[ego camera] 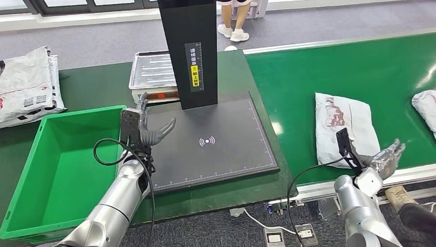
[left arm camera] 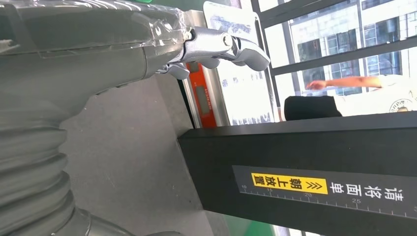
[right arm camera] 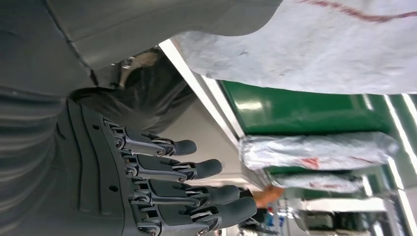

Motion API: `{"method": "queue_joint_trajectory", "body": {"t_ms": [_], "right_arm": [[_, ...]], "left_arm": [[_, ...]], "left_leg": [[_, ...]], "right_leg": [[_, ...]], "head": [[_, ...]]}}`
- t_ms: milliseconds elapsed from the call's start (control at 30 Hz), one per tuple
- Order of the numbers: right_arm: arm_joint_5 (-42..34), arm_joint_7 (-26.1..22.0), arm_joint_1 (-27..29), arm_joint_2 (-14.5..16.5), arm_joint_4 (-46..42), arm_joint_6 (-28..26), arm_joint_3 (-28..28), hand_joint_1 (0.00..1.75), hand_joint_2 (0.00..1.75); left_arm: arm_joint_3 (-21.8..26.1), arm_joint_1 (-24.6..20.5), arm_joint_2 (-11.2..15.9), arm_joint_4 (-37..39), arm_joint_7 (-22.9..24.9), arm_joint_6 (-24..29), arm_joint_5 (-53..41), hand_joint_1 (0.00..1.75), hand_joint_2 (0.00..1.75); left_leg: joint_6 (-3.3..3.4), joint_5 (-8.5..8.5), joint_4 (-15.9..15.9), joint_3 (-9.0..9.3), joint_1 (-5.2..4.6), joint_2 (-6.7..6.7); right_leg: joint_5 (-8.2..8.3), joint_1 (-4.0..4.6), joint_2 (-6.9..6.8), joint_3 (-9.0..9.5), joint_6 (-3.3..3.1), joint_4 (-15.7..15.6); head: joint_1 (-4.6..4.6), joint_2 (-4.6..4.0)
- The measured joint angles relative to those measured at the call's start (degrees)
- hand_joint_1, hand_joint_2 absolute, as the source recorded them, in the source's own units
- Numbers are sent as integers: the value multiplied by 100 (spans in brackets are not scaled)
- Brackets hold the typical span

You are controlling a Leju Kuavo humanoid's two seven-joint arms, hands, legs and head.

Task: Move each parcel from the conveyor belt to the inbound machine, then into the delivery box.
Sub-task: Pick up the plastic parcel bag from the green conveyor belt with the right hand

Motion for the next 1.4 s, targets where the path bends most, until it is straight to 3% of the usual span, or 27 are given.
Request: {"method": "queue_joint_trajectory", "body": {"t_ms": [333,800,867,1033,1233,1400], "right_arm": [[393,967,-206,-473,778,1459,6,0,175],[534,1242,-769,-510,1092,3122,465,0,175],[533,1331,-801,-509,1098,3034,616,0,175],[480,1278,-978,-509,1098,2223,1063,0,175],[172,618,-1055,-371,1097,1216,1250,0,175],[132,577,-980,-153,1085,1099,1322,0,175]], "left_arm": [[2,-9,2,-4,18,-10,7,0,175],[10,-17,45,8,-45,-42,52,0,175],[14,-10,64,-7,-41,-46,52,0,175],[39,59,121,-111,-51,0,58,0,175],[88,152,183,-242,-77,51,56,0,175],[103,169,192,-316,-10,27,-19,0,175]], "left_leg": [[3,-2,0,-2,-5,-1],[4,0,0,-2,-5,0],[4,0,0,-4,-5,-2],[4,0,0,-2,-5,2],[4,1,-1,-2,-2,-2],[4,2,0,-2,-2,-9]], "right_leg": [[0,-4,-1,1,0,0],[0,-4,-2,1,0,5],[0,-4,-4,2,1,5],[0,-4,2,0,1,5],[0,-1,-3,2,0,6],[-1,-1,-11,2,0,5]], "head": [[0,0],[0,0],[0,0],[0,0],[0,0],[-1,0]]}}
